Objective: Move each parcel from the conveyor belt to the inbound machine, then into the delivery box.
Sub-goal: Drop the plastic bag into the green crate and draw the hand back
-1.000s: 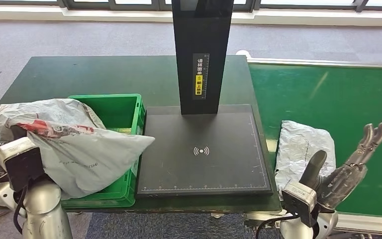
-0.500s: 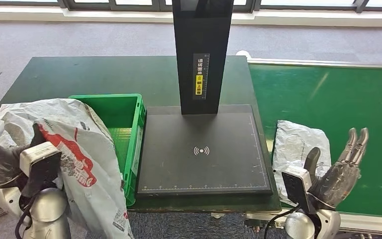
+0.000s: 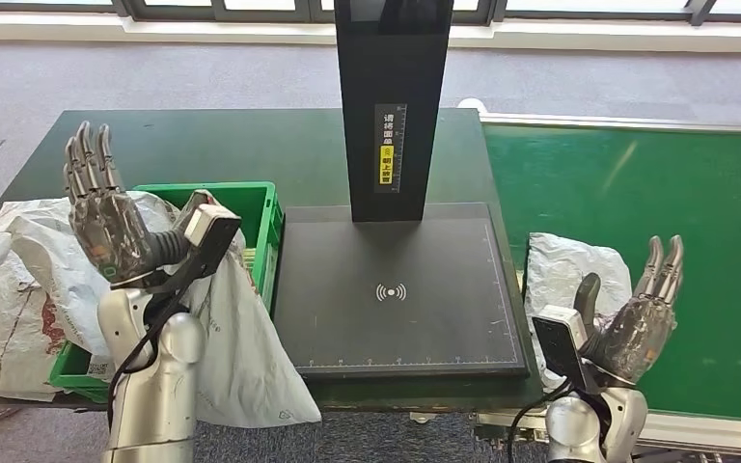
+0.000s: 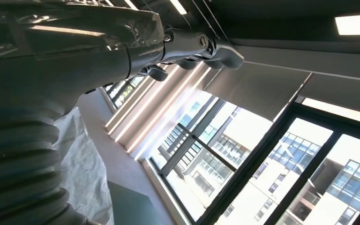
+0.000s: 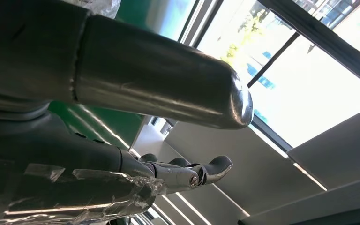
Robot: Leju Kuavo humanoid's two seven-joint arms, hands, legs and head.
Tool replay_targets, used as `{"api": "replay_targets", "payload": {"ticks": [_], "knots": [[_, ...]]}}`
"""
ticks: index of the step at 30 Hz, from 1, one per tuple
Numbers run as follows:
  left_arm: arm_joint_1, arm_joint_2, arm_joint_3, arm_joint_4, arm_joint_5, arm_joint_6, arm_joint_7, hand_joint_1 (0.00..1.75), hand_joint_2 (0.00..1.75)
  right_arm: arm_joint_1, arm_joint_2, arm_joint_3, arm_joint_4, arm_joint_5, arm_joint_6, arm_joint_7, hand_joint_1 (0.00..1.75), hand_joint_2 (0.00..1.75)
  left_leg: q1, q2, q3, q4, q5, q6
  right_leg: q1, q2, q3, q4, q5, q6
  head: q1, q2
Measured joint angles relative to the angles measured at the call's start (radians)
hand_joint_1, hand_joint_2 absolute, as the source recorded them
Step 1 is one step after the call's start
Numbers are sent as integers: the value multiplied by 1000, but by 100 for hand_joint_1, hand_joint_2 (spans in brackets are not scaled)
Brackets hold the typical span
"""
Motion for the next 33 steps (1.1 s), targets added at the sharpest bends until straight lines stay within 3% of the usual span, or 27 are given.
{"api": "replay_targets", "payload": {"ticks": [3, 8, 11, 14, 16, 25, 33], "knots": [[-82, -6, 26, 61, -63, 0, 32, 0, 175, -20, 0, 0, 33, 1, 3, 0, 0, 0, 0, 0, 0, 0, 0, 0, 0, 0, 0, 0, 1, 0, 0, 0], [-151, -11, 52, 130, -97, 0, 66, 0, 175, -41, 2, 0, 65, 1, 3, -1, 0, 0, 0, 0, 0, 0, 1, 0, 0, 0, 0, 0, 1, 0, 0, 0], [-219, 13, 75, 244, -164, -3, 228, 0, 175, -51, 3, 0, 78, 7, 6, 0, 0, 0, 0, -1, 0, 0, 1, 0, 0, 0, 0, 0, 1, 0, 0, 0], [-310, 81, 84, 432, -174, -25, 423, 0, 175, -62, 4, 0, 87, 24, 12, 17, 0, 0, 0, 0, 0, -1, 2, -2, 0, 0, 0, 0, 1, -1, 0, 0], [-356, 126, 89, 553, -175, -40, 485, 0, 175, -65, 5, 0, 90, 36, 18, 29, 0, 0, 0, 0, 1, -1, 3, -3, 0, 1, -1, 1, 2, -2, 0, 0], [-430, 253, 159, 833, -175, -55, 556, 0, 175, -80, 6, 0, 104, 64, 40, 49, 0, 0, 1, 1, 0, -1, 3, -3, 0, 2, -1, 1, 2, -2, 0, 0], [-446, 300, 198, 909, -176, -54, 560, 0, 175, -90, 8, 0, 113, 68, 43, 52, 0, 0, 1, 0, 0, -1, 3, -3, 1, 1, -1, 1, 2, -2, 0, 0]]}}
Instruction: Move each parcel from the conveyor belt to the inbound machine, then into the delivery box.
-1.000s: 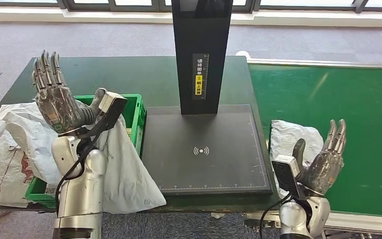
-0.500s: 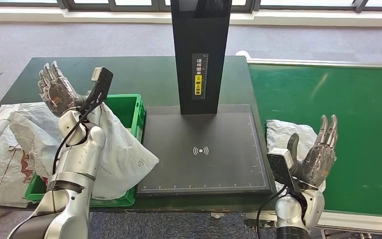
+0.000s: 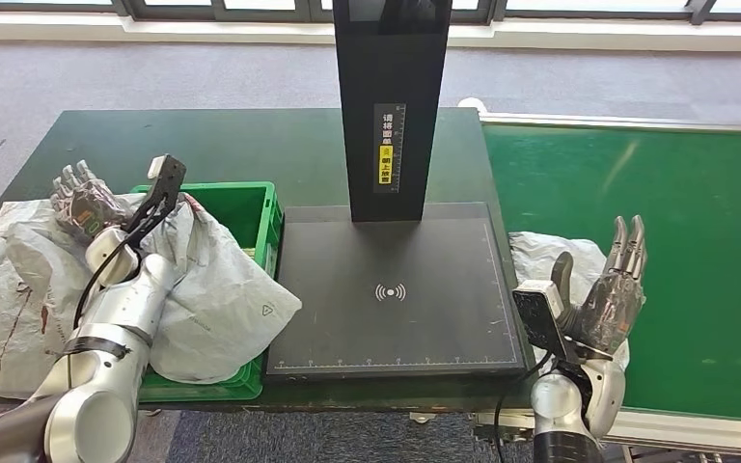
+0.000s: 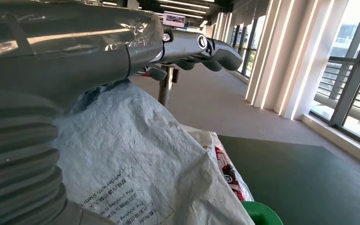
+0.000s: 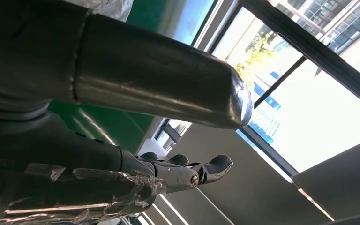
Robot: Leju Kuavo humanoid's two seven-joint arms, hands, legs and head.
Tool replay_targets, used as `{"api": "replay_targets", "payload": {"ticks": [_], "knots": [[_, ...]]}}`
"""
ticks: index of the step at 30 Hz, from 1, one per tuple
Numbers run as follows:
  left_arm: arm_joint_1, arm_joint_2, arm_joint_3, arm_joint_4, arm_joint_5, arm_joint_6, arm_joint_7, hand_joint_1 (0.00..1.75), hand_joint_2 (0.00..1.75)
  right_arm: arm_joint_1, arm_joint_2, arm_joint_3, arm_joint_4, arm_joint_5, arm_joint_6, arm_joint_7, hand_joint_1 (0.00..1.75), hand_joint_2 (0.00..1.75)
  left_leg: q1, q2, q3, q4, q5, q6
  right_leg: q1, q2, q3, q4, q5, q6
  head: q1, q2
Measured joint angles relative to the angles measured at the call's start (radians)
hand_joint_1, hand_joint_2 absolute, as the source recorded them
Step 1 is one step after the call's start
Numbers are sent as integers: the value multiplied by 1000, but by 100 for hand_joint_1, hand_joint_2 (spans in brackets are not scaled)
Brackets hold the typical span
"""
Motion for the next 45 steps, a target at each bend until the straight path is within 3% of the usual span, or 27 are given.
{"api": "replay_targets", "payload": {"ticks": [5, 9, 13, 19, 23, 26, 30, 33, 36, 41, 45], "knots": [[-6, 16, 22, 28, 0, 3, 3, 0, 175, -1, 0, 0, 4, 24, 4, 14, 0, 0, 0, 1, 0, 0, 0, 0, 0, 1, 0, 0, 0, 0, 0, 0], [21, -3, 68, -24, 3, 44, -131, 0, 175, -2, 0, -2, 8, 59, -6, 46, 0, 0, 0, 1, 0, 0, 0, 0, 0, 1, 0, 0, 0, 0, 0, 0], [115, -90, 115, -251, 31, 56, -317, 0, 175, -2, 0, -33, 20, 100, -39, 83, 0, 0, 0, 0, -1, 0, -1, 1, -1, 0, 0, 0, 0, 0, 0, 0], [191, -172, 142, -453, 72, 58, -385, 0, 175, -4, 0, -59, 38, 115, -52, 94, 0, 0, -1, 2, -1, 0, -2, 1, -1, 1, -1, -1, 0, 0, 0, 0], [322, -245, 136, -705, 228, 60, -489, 0, 175, -12, -1, -92, 70, 153, -84, 124, 0, 0, -1, 4, 0, 0, -3, 1, -1, 3, -1, -1, -1, 0, 0, 0], [457, -285, 75, -921, 449, 61, -603, 0, 175, -35, -14, -129, 135, 246, -139, 182, 0, 0, -1, 6, 0, 0, -5, 1, -1, 5, -2, -2, -2, 1, 0, 0], [537, -299, -81, -1054, 810, 48, -891, 0, 175, -95, -59, -192, 285, 422, -181, 307, 0, 175, -1, 0, -1, 1, -5, 4, -1, -2, 0, -2, -4, 3, 0, 0], [553, -293, -205, -1094, 1017, -38, -1027, 0, 175, -149, -100, -240, 430, 481, -184, 345, 0, 175, -1, -3, -1, 1, -5, 4, -2, -5, 2, -2, -3, 4, 0, 0], [575, -284, -296, -1122, 1190, -207, -1090, 0, 175, -190, -136, -281, 567, 447, -175, 299, 0, 175, -1, -2, 0, 1, -4, 5, -2, -5, 2, -2, -3, 4, 0, 0], [599, -276, -364, -1134, 1443, -590, -1117, 0, 175, -237, -173, -332, 724, 298, -98, 144, 0, 175, -1, -2, 0, 1, -4, 5, -2, -5, 2, -2, -3, 4, 0, 0], [611, -275, -365, -1135, 1527, -773, -1107, 0, 175, -266, -192, -346, 805, 300, -70, 200, 0, 175, -1, -2, 0, 1, -4, 5, -2, -5, 2, -2, -3, 4, 0, 0]]}}
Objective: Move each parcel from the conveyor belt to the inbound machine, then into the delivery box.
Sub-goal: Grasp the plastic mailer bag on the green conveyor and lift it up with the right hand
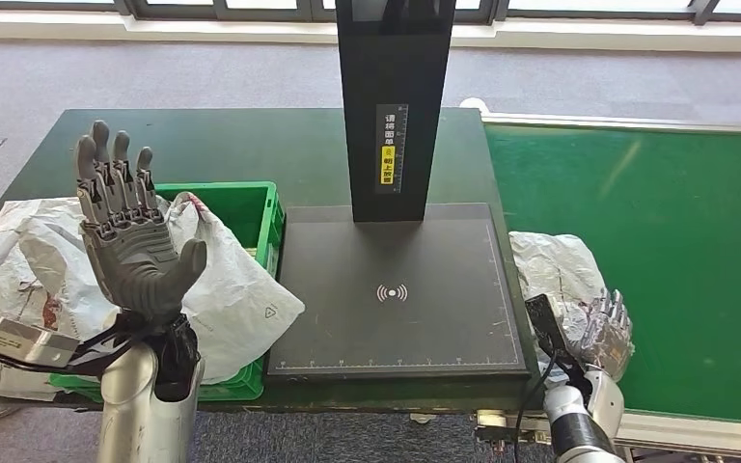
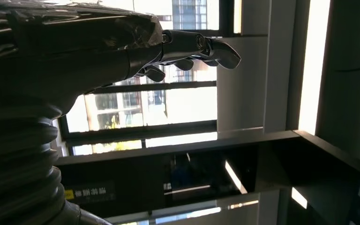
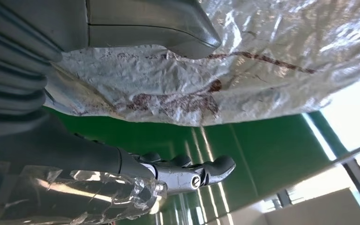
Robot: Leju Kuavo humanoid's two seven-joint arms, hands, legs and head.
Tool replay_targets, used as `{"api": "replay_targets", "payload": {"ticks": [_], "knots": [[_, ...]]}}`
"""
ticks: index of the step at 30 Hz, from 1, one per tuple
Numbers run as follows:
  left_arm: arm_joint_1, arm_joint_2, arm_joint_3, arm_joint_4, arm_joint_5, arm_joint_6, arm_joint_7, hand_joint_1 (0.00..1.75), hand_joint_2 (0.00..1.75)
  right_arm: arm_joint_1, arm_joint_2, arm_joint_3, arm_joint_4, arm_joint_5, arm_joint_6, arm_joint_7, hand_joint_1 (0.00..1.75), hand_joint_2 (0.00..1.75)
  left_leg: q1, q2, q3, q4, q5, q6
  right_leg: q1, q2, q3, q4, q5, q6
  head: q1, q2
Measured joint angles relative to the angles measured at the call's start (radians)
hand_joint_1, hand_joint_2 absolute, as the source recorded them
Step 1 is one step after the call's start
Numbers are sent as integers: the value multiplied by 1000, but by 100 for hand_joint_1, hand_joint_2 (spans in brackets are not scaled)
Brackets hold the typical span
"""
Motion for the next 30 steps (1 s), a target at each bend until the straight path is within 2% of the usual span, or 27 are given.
{"api": "replay_targets", "payload": {"ticks": [5, 11, 15, 20, 30], "knots": [[11, 0, 0, 0, 31, -112, 18, 0, 175, -26, -19, 0, 67, 41, 58, 128, 0, 175, 0, 0, 0, 0, 0, 0, 0, 0, 0, 0, 0, 0, 0, 0], [11, 0, 0, -1, 42, -146, 28, 0, 175, -37, -30, 0, 104, 64, 106, 191, 0, 175, 0, 0, 0, 0, 0, 0, 0, 0, 0, 0, 0, 0, 0, 0], [11, 0, 1, 0, 43, -167, 36, 0, 175, -48, -35, 0, 122, 89, 170, 233, 175, 175, 0, 0, 0, 0, 0, 0, 0, 0, 0, 0, 0, 0, 0, 0], [11, 0, 1, 1, 32, -184, 39, 0, 175, -62, -37, 0, 137, 108, 239, 250, 175, 175, 0, 0, 2, 0, 0, 0, 0, 0, 2, 0, 0, 0, 0, 0], [11, 0, 1, 3, 5, -173, 48, 0, 175, -70, -38, 0, 138, 110, 212, 233, 175, 175, 0, 0, 3, 0, 0, 0, 0, 0, 3, 0, 0, 0, 0, 0]]}}
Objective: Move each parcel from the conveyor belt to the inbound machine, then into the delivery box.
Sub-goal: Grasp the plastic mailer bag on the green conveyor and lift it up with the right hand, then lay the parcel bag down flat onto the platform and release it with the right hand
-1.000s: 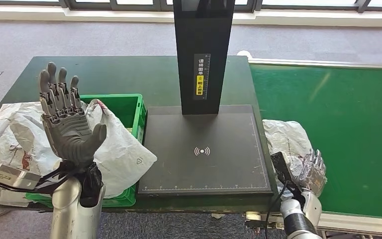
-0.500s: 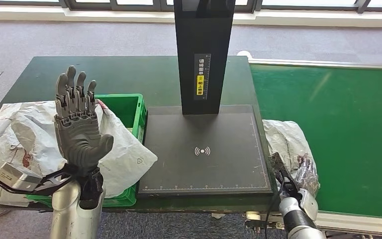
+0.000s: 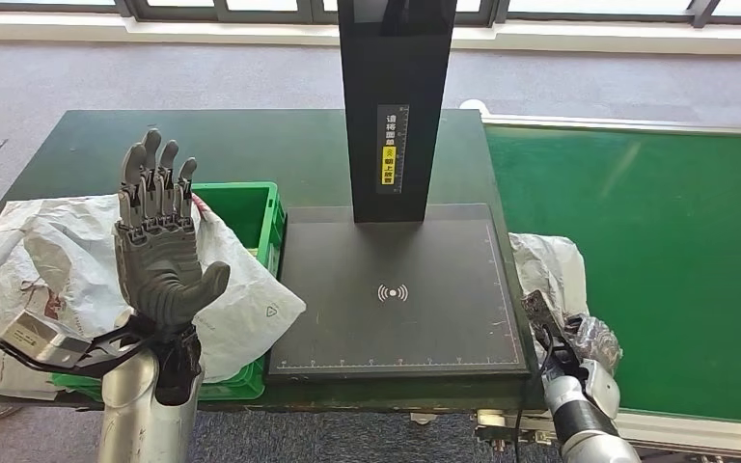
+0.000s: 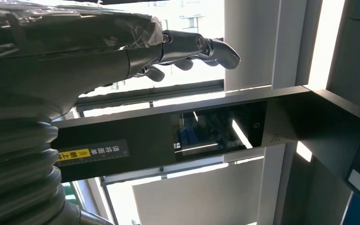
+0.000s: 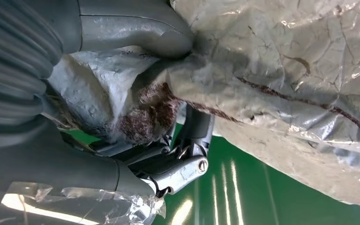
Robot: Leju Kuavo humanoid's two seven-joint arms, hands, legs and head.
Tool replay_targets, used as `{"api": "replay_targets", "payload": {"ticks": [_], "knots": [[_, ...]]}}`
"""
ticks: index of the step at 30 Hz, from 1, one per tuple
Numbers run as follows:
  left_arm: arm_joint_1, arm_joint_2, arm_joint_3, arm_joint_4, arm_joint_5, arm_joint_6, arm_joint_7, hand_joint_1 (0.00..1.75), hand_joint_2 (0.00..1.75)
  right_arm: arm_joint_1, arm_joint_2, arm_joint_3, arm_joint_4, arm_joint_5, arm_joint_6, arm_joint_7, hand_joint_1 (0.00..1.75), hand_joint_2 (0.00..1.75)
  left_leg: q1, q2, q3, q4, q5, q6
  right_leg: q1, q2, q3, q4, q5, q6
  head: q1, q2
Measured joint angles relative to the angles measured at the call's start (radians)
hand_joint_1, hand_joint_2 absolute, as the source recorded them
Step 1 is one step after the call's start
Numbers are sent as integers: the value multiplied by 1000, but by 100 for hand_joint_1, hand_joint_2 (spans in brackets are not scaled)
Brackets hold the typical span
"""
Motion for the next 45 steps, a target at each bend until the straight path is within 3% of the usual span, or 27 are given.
{"api": "replay_targets", "payload": {"ticks": [5, 7, 11, 15, 21, 26, 32, 35, 39, 45], "knots": [[1, 0, 0, 0, -5, 16, -9, 0, 175, 1, 0, -1, 0, -26, -40, -59, 175, 175, 0, 0, 0, 0, 0, 0, 1, 0, 0, 0, 0, -1, 0, 0], [5, 0, 0, -2, -8, 28, -18, 0, 175, 3, 3, -9, -2, -94, -87, -174, 175, 175, 0, 0, -1, 0, 0, -1, 1, 0, -1, 0, -1, -1, 0, 0], [28, 1, -1, -11, -19, 49, -37, 0, 175, 14, 26, -47, -42, -316, -179, -484, 175, 175, 0, 0, -1, -1, -1, -1, 1, 1, -2, 0, -1, -1, 0, 0], [31, 1, -2, -15, -20, 56, -44, 0, 175, 63, 79, -50, -198, -574, -207, -643, 175, 175, 0, -3, -2, -1, -1, -1, 1, -2, -2, 1, -1, -1, 0, 0], [31, 1, -6, -17, -22, 57, -44, 0, 175, 116, 122, -35, -368, -665, -230, -660, 175, 175, 0, -3, -2, -1, -1, -1, 0, -2, -2, 1, -1, -1, 0, 0], [31, 1, -7, -19, -22, 52, -42, 0, 175, 237, 175, 94, -674, -740, -324, -663, 175, 175, 0, -4, -3, -1, -1, -2, 0, -3, -2, 1, -2, 0, 0, 0], [31, 1, -7, -18, -21, 40, -41, 0, 175, 327, 235, 218, -1002, -712, -323, -663, 175, 175, 0, -3, -2, -1, -2, -3, 0, -1, -2, 1, -4, -1, 0, 0], [30, 1, -7, -13, -19, 27, -46, 0, 175, 346, 235, 332, -1051, -691, -246, -654, 175, 175, 1, 1, -1, -1, -2, -3, 0, 2, -2, 1, -3, -1, 0, 0], [27, 2, -11, -2, -19, 12, -55, 0, 175, 342, 235, 501, -1040, -658, -54, -636, 175, 175, 1, 3, 0, -1, -2, -3, 1, 4, -3, 1, -3, -2, 0, 0], [22, 2, -21, 15, -19, 5, -55, 0, 175, 329, 235, 636, -993, -693, 62, -643, 175, 175, 1, 1, -1, -1, -1, -3, 1, 3, -2, 1, -3, -2, 0, 0]]}}
